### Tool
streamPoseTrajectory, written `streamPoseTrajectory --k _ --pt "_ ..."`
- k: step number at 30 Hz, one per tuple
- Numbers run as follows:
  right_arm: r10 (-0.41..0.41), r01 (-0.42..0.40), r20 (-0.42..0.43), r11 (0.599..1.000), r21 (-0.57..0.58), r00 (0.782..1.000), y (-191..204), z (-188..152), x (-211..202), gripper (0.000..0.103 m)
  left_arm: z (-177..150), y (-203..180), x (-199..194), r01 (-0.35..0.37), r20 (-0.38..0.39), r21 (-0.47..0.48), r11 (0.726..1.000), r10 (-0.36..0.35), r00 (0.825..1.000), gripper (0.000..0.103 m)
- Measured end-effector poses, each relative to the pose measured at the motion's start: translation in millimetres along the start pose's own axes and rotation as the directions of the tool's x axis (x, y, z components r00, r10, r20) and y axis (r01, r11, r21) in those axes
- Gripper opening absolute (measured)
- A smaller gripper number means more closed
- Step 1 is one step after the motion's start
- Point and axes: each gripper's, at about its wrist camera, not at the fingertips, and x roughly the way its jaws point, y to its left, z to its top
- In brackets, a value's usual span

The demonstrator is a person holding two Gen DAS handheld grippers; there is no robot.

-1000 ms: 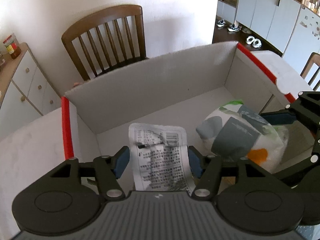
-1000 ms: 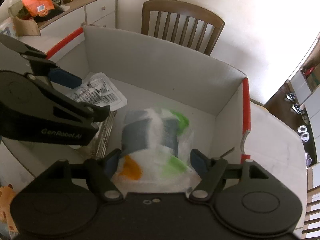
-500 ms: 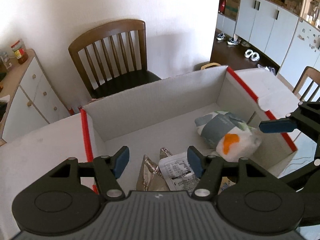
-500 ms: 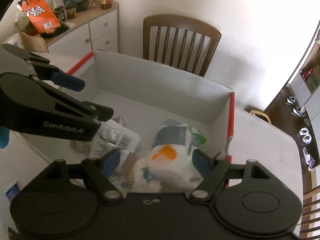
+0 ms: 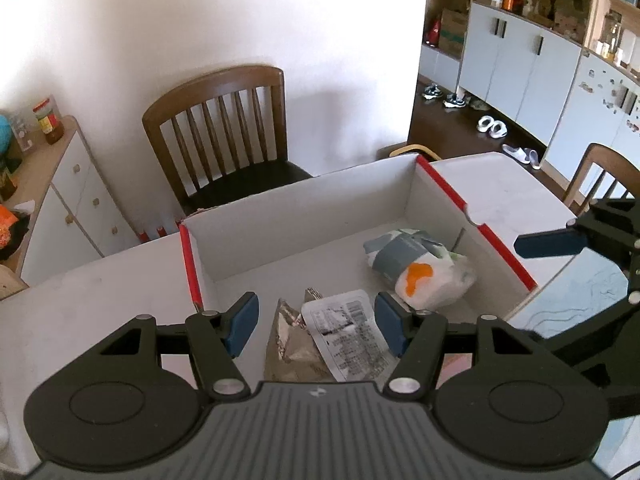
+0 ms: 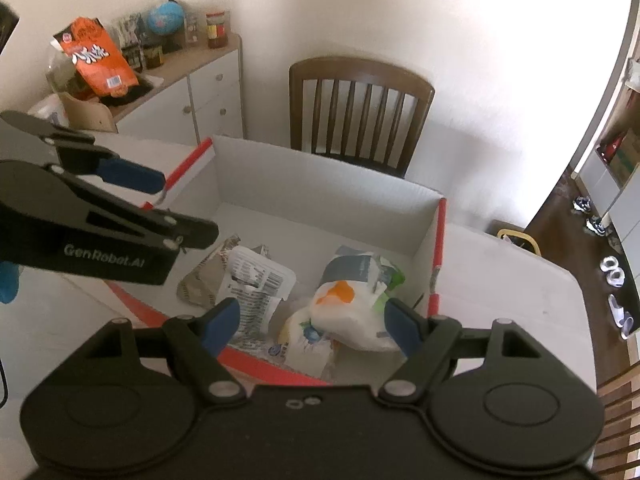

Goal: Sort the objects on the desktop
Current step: 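Lower the wrapper and plastic bag into the box and open both grippers, then withdraw both grippers from the box toward the remaining snacks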

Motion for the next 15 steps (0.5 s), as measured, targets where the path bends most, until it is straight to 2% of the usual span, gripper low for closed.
streamPoseTrajectory --k 15 --pt "0.02 -0.02 0.054 1.0 0.007 0.998 5 -27 -56 0.08 -28 -18 -54 0.026 0.033 0.011 1.0 -0.026 0.999 0.063"
